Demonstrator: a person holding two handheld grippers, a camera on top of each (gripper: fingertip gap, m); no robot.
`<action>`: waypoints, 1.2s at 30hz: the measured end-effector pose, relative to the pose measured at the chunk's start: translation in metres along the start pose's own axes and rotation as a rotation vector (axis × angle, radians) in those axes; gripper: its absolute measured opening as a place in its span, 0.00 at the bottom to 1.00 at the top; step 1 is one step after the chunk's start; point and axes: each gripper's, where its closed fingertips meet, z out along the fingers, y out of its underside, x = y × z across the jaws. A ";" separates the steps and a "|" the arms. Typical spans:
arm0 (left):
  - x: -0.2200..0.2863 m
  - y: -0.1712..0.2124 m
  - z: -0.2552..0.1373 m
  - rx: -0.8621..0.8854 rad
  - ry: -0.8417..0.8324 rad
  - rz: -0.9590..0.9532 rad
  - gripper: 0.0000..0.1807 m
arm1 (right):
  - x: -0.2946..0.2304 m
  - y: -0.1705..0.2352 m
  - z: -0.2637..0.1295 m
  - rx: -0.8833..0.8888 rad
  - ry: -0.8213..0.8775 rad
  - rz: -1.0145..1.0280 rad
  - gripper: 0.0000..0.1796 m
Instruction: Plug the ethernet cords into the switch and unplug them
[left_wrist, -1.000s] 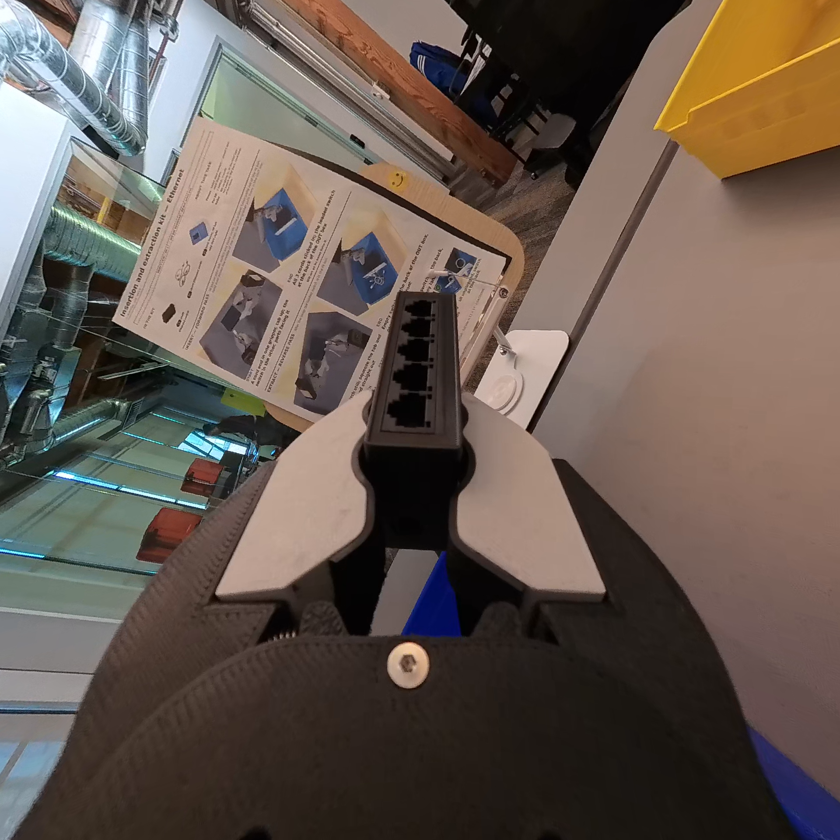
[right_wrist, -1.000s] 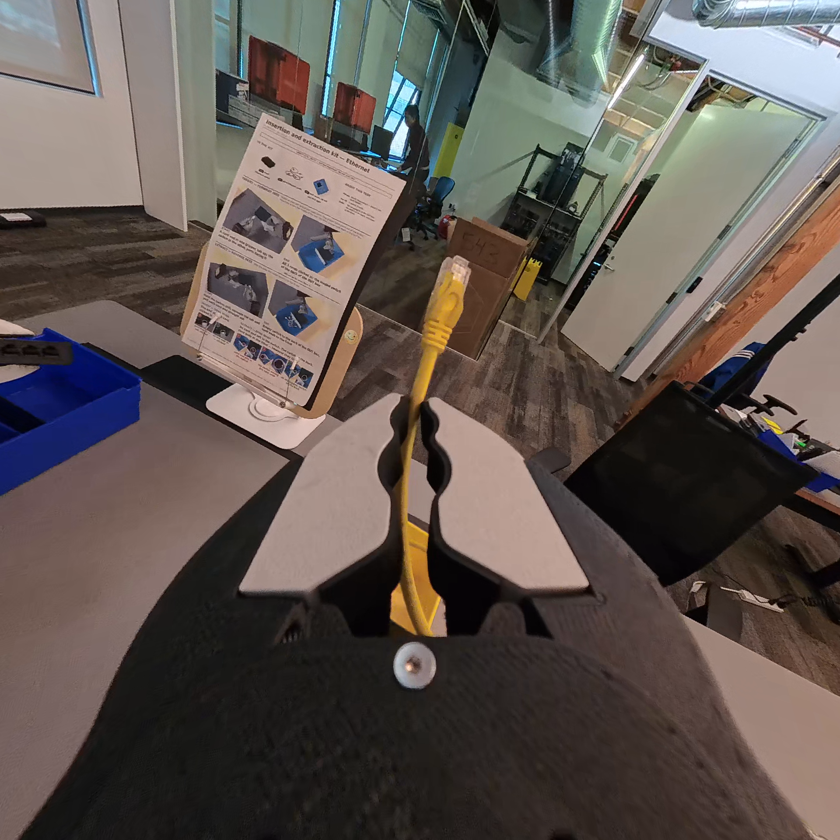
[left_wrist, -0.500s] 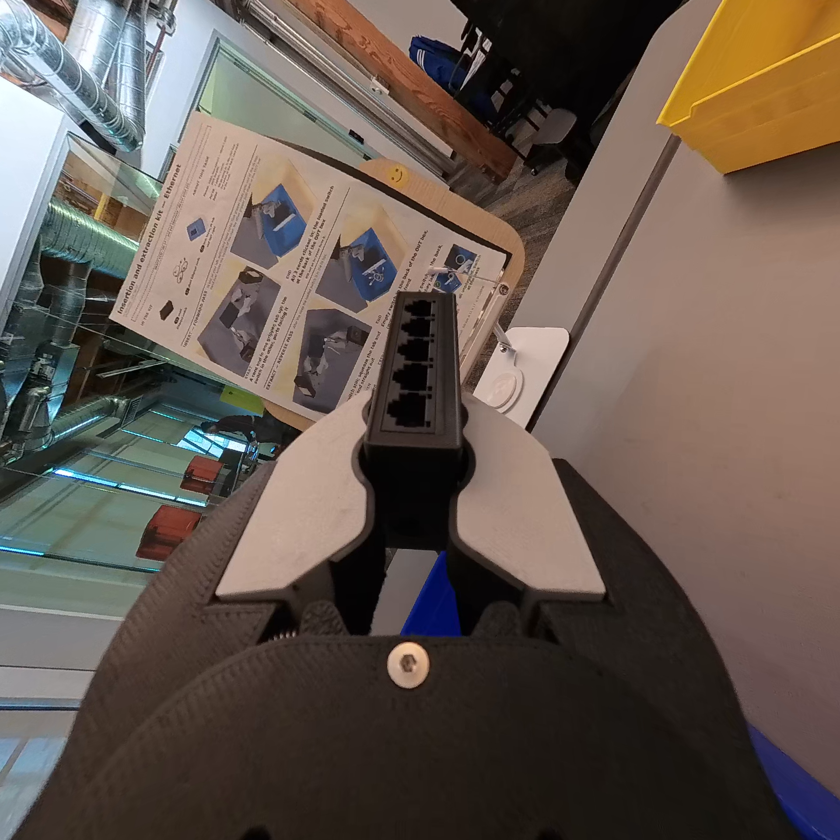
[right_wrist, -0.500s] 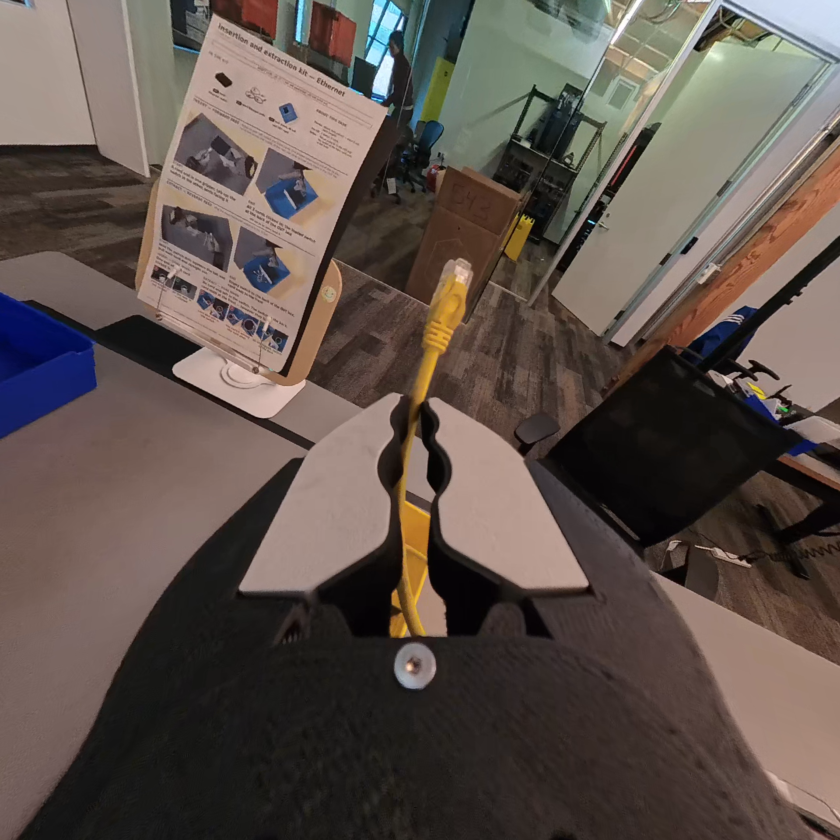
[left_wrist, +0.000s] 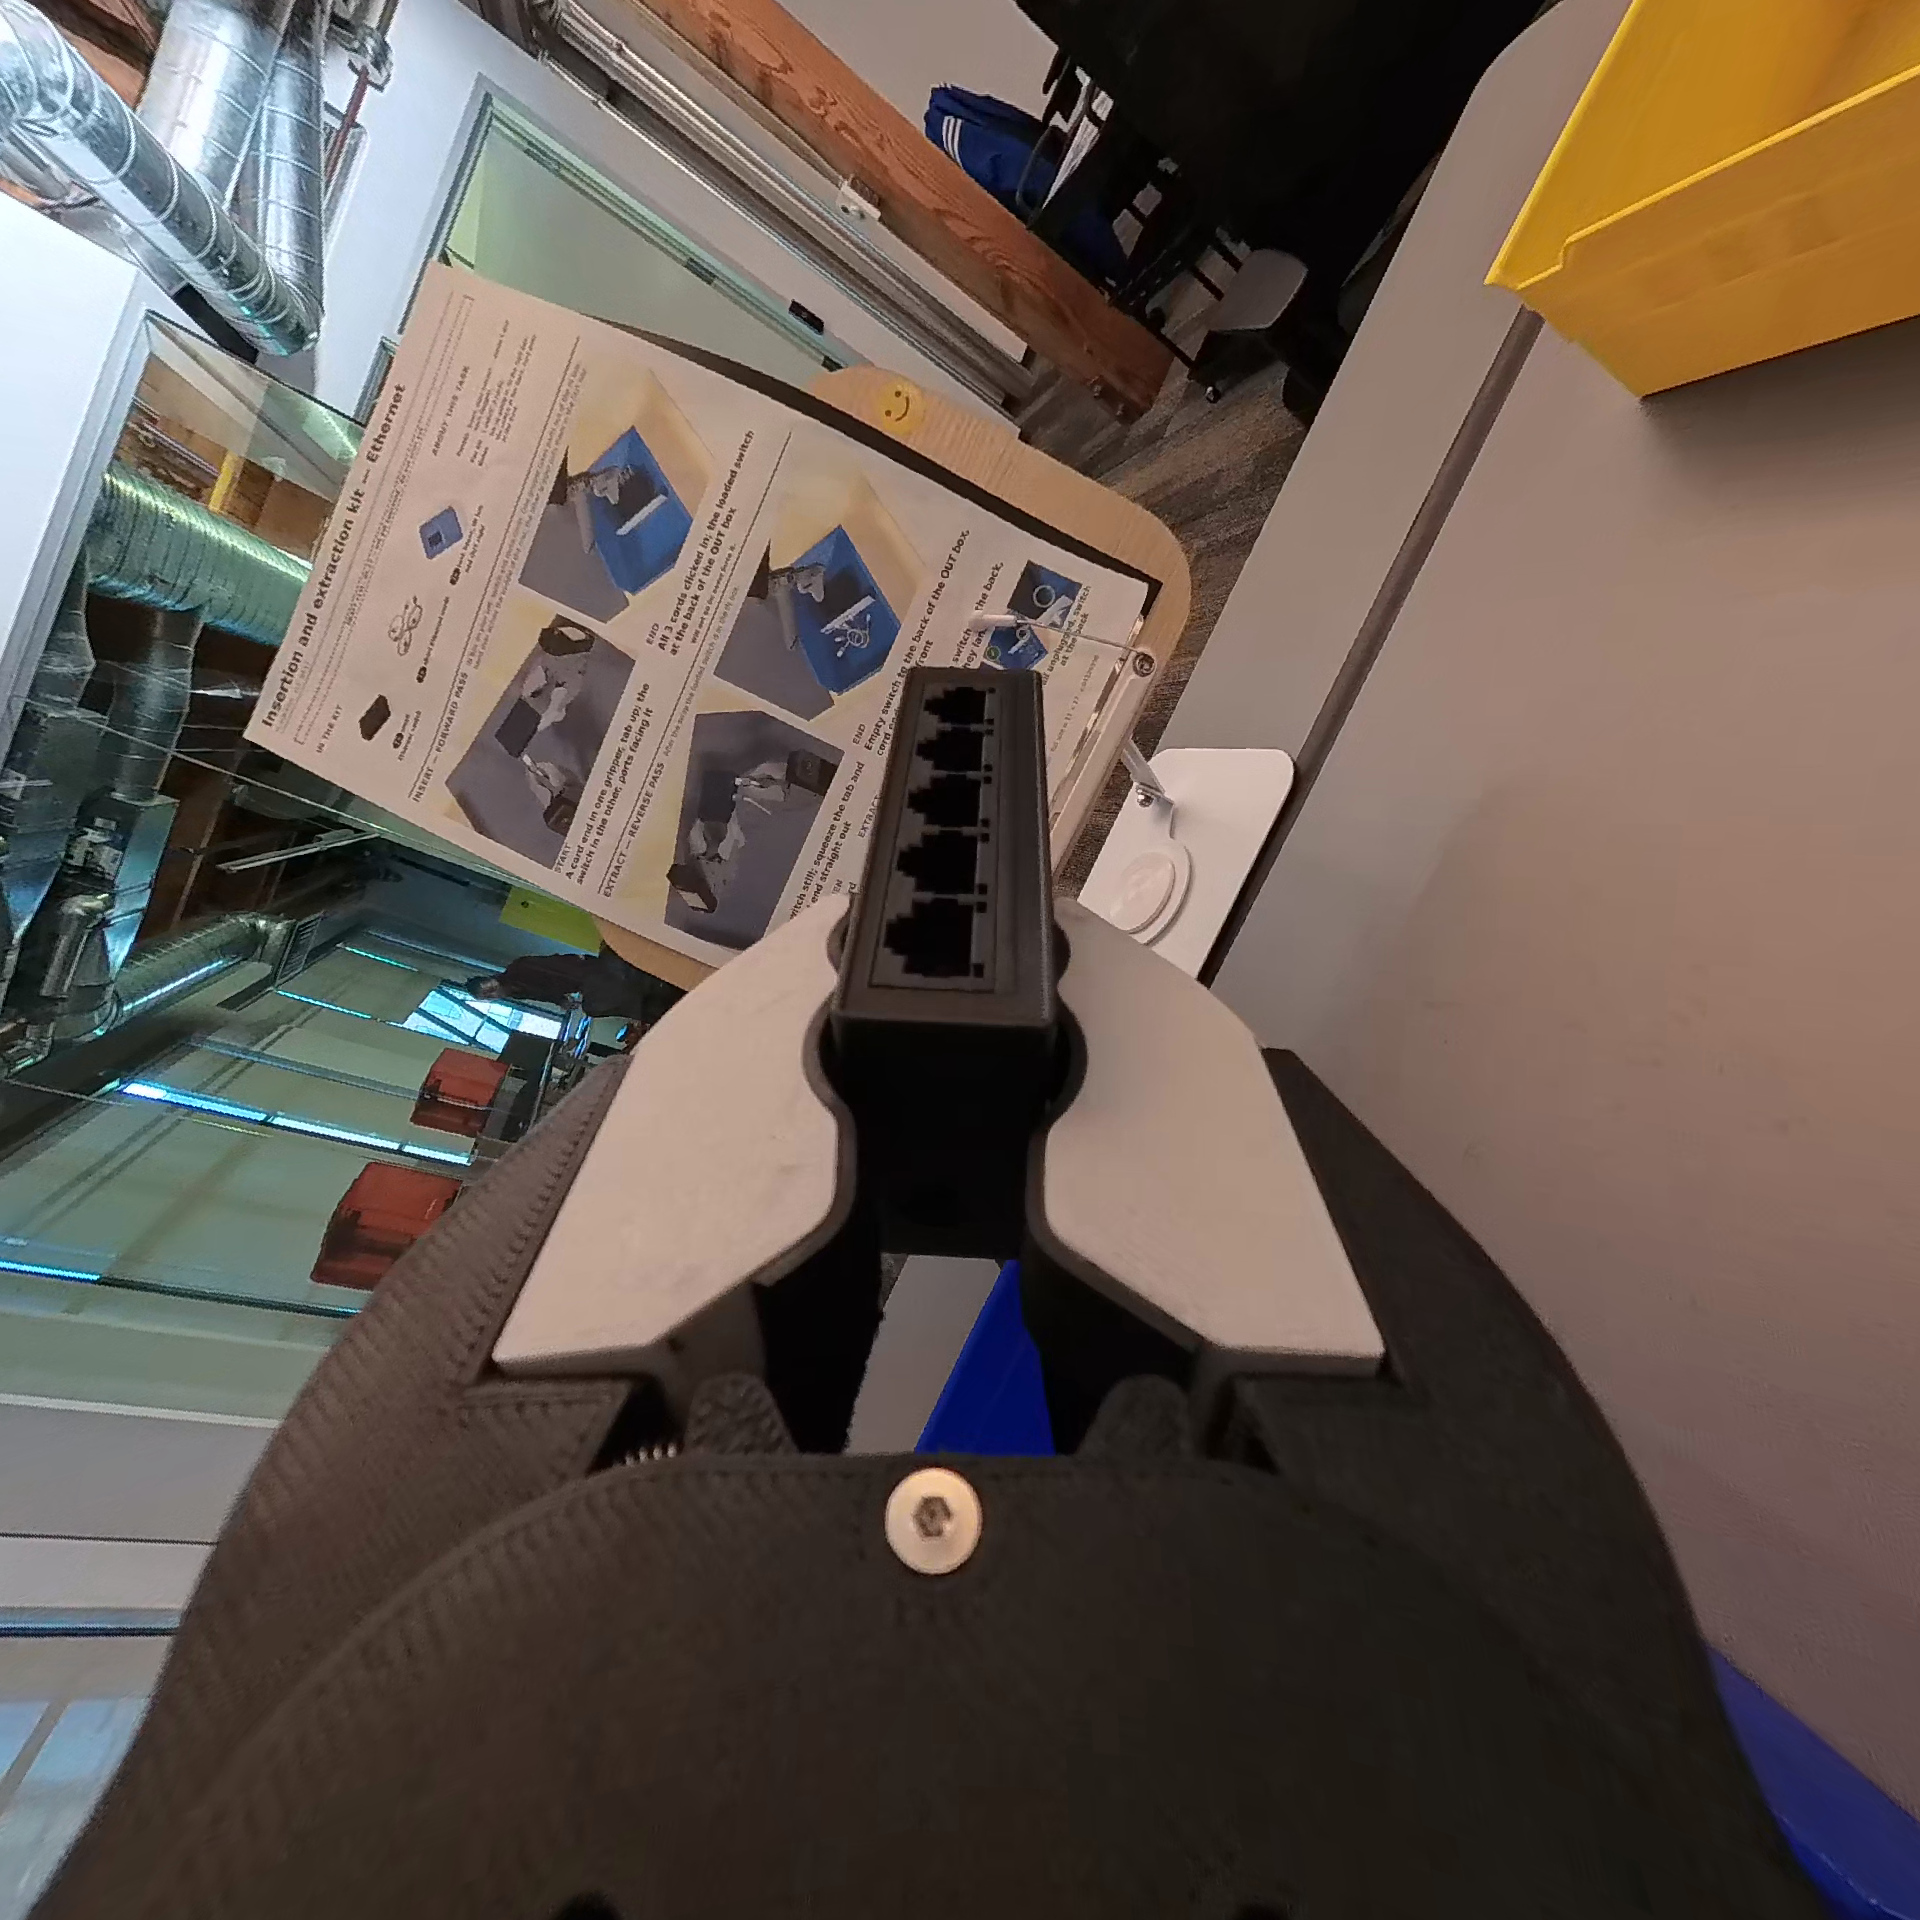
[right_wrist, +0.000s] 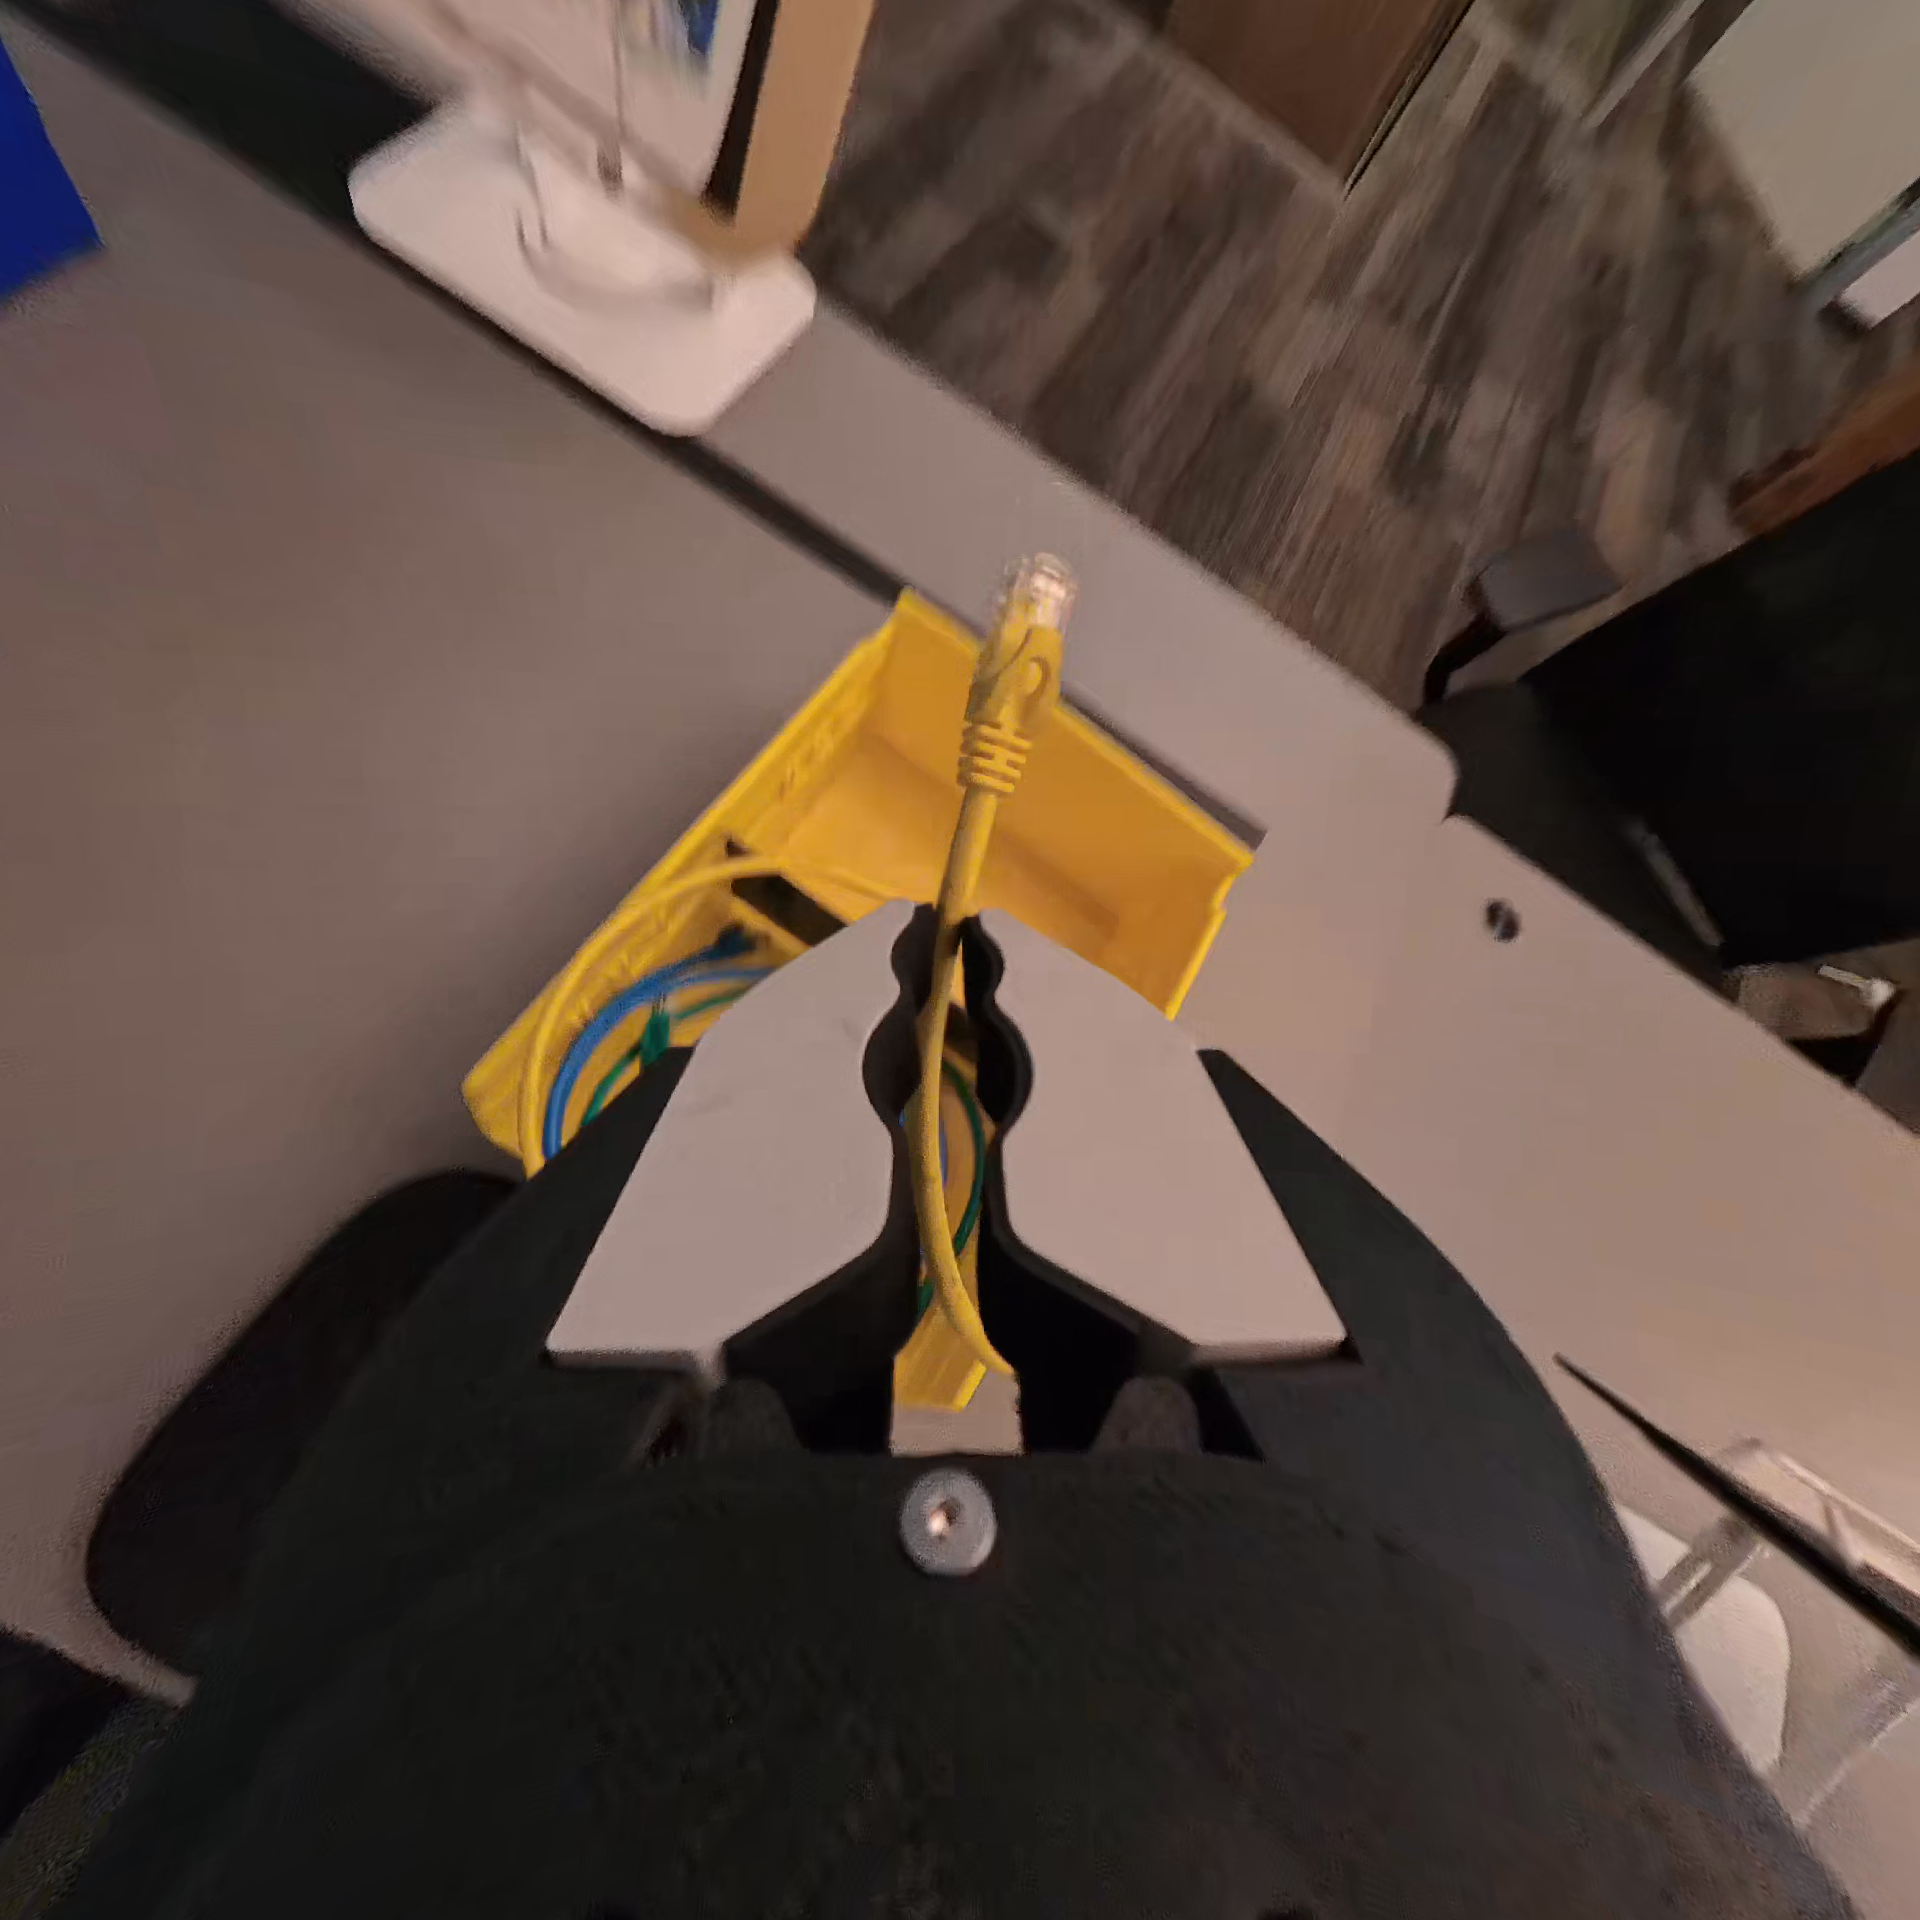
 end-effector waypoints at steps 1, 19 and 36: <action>0.000 0.000 0.000 0.001 0.001 0.000 0.16 | -0.007 0.015 0.013 -0.055 -0.020 -0.014 0.03; 0.001 0.001 0.000 -0.004 0.004 0.003 0.15 | -0.113 0.120 0.025 -0.423 -0.278 0.119 0.04; -0.001 -0.002 -0.004 0.006 -0.004 0.000 0.16 | -0.158 0.149 -0.041 -0.410 -0.318 0.275 0.04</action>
